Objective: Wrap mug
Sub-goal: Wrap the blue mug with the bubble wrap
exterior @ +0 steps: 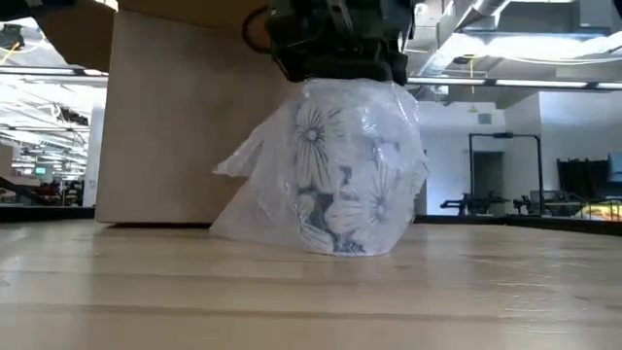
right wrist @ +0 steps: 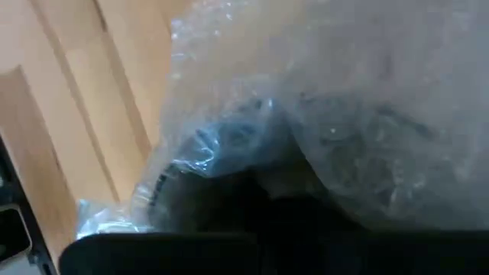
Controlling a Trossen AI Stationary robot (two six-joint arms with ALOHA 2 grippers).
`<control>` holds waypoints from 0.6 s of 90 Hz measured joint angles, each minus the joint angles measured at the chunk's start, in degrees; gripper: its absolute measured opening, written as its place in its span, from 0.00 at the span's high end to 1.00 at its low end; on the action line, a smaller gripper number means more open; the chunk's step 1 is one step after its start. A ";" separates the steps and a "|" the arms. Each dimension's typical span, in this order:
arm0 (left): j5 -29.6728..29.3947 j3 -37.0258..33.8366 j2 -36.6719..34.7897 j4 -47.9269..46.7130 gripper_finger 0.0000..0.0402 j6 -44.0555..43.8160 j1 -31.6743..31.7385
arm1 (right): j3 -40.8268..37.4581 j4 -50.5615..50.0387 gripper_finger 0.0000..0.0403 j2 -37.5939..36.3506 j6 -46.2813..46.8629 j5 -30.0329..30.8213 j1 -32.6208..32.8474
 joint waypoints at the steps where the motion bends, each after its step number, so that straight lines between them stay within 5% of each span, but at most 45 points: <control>1: 0.00 0.00 0.00 0.02 1.00 0.00 0.07 | 0.00 -0.09 1.00 0.01 -0.32 -0.11 0.04; 33: -1.18 0.00 0.00 0.38 1.00 0.44 0.89 | 6.71 -8.49 1.00 -7.72 -8.05 -0.85 2.47; 54: -3.40 0.00 0.31 0.03 1.00 1.50 3.66 | 7.41 -9.50 1.00 -13.49 -3.90 3.01 2.96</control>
